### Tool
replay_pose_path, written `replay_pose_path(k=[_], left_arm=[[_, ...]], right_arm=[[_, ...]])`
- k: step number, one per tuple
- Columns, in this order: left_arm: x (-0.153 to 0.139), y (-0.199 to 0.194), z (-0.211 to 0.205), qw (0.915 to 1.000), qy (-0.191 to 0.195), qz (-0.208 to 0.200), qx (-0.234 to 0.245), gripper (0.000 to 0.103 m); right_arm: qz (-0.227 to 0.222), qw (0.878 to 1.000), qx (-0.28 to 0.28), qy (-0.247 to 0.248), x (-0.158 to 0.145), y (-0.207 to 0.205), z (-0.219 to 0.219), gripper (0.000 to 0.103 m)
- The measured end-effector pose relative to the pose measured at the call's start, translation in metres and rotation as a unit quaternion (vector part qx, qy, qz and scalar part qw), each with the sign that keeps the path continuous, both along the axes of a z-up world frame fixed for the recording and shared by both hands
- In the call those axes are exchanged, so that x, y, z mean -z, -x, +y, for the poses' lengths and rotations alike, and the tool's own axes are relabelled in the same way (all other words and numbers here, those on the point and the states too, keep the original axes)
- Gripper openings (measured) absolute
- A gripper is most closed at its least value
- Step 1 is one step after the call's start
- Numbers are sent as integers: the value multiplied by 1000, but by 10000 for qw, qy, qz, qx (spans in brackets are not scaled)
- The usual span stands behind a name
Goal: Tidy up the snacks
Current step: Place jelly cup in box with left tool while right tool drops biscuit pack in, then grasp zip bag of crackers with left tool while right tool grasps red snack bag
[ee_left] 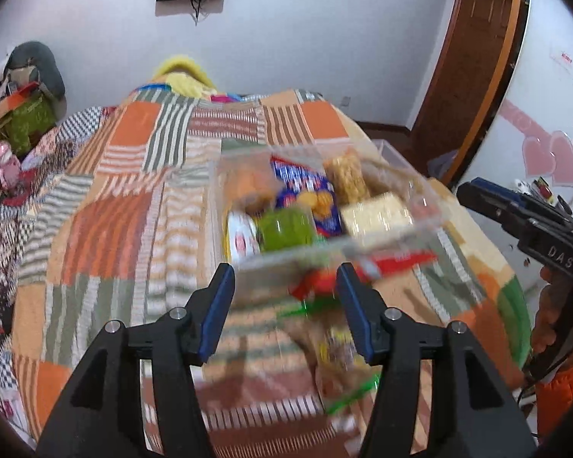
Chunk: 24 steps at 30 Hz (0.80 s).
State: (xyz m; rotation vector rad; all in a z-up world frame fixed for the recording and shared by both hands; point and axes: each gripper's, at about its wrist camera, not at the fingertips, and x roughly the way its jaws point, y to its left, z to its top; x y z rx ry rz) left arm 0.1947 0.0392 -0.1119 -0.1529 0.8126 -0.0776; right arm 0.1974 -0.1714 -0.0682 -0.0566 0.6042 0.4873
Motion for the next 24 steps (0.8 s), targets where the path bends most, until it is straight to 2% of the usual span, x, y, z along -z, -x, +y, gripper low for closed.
replay_pose_path(k=[5,8,10,13,16,19,24], left_arm=[[22,16,-14,9988,285,368,174,63],[36,13,-26,9978,304,554,186,66],[46,8,-37,9975,152,685,118,66],[59,1,-46,9958,313,845,158,67],[68,-1,-53,9958,243,855,226,67],[76,-1,-54,9962,150,827,228,67],[77,3,-41,9968,184,747,208,60]], right_arm=[[192,9997,-29,-113,13,16,-3,44],[266,9996,51,-80,21,22,-4,48],[351,9993,89,-34,27,24,-3,51],[459,9989,85,44,33,26,-3,54],[520,9986,105,71,38,28,-3,60],[590,9982,101,89,42,25,0,61],[693,9976,89,27,50,26,5,66]])
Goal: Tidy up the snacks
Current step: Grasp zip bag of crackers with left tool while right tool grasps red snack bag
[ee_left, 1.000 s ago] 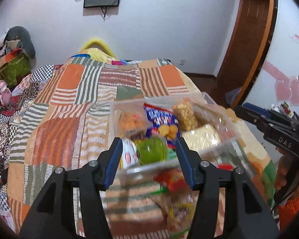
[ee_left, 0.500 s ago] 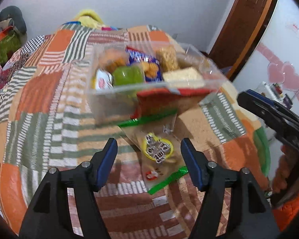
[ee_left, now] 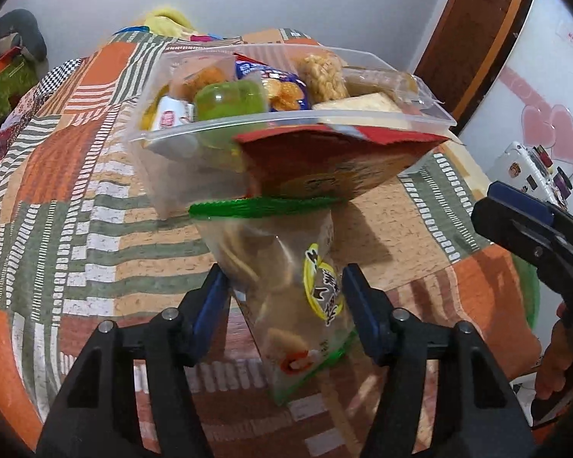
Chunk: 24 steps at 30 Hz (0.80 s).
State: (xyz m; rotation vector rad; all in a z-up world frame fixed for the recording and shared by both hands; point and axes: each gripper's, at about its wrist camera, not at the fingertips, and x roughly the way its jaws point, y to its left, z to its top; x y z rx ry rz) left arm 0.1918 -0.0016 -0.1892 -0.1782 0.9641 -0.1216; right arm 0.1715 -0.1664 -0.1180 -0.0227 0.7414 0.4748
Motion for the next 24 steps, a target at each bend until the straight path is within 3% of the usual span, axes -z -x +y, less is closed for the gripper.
replay_pose_path(k=[6,14,24], left_arm=[[-6,22,29,9995,-259,-74,-136,48],[-6,40,68,9992,-311,-64,-253,46],[3,40,71,9996,-112,-163,-216,47]], right_arm=[[7,10000,-24,14,1,4,2,67],[-56,9999,-83,23,-7,1,18,71],[667,9963,-331,423,38,-18,78,73]])
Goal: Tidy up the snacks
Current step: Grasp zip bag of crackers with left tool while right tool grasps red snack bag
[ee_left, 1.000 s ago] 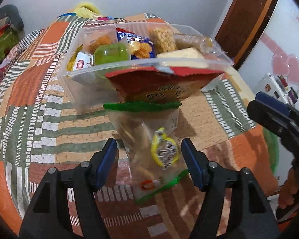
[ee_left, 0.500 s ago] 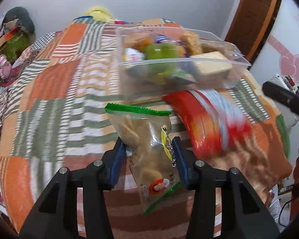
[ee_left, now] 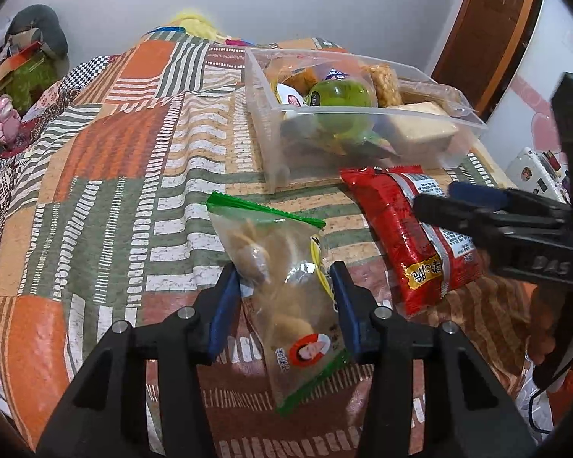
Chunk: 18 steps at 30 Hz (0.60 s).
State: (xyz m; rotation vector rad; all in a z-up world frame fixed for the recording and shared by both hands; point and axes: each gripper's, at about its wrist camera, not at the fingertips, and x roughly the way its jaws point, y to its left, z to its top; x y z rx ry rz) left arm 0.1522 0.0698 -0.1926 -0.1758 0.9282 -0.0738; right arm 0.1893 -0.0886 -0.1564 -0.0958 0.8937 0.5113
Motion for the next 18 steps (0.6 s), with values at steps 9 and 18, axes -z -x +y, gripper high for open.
replay_pose_path(k=[9,18], left_arm=[[5,0,4,9998,167,-77,43,48],[4,-1,2,9998,130,-116,63,46]], right_arm=[[376,9991,57,186,16,-3,19,80],[49,9967,-32,808,22,3,30,74]])
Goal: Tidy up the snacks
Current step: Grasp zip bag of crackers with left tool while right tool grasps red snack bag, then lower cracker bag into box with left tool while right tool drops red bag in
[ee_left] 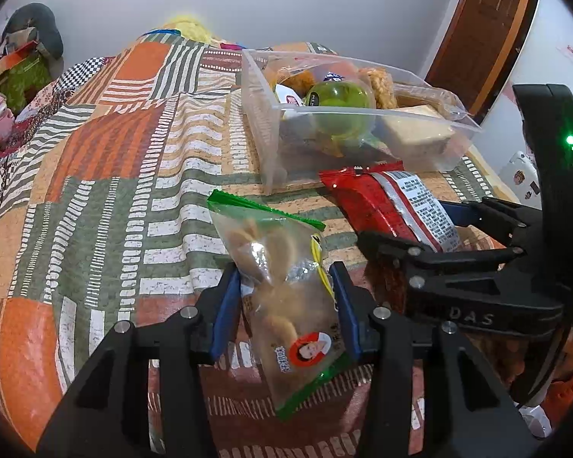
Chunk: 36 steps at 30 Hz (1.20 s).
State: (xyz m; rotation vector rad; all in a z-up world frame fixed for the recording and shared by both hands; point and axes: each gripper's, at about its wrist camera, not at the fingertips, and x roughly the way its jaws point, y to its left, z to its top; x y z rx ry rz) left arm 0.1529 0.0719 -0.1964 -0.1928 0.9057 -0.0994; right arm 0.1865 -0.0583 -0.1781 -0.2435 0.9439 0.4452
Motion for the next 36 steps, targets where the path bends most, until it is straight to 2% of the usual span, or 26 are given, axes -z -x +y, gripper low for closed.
replay_pose_path(k=[1,6,12,20,28,36], left_arm=[[-1,0,-1,10000,-8,-3,11,44],[-8,2,-2,9999,101,22,15,42],[-22,7,-11,9999,-20,-142,44,41],[-66,2,-19,9981,-67,-607,49,41],[-105,-31,-29,9947,-140,-1017,34,41],[-111,-90,-36,9940,-134,-1083,-25,41]], right_arm=[[-47,10000,8,4,-1,1,-1,66],[-123,9997,45,-181,-7,5,-12,65],[-306,9989,79,-354,-24,18,-29,65],[-702,9951,206,-663,-56,27,-52,66],[-1166,9881,344,-941,-89,10,-60,66],[-1334,9851,549,-935,-98,-28,-55,66]])
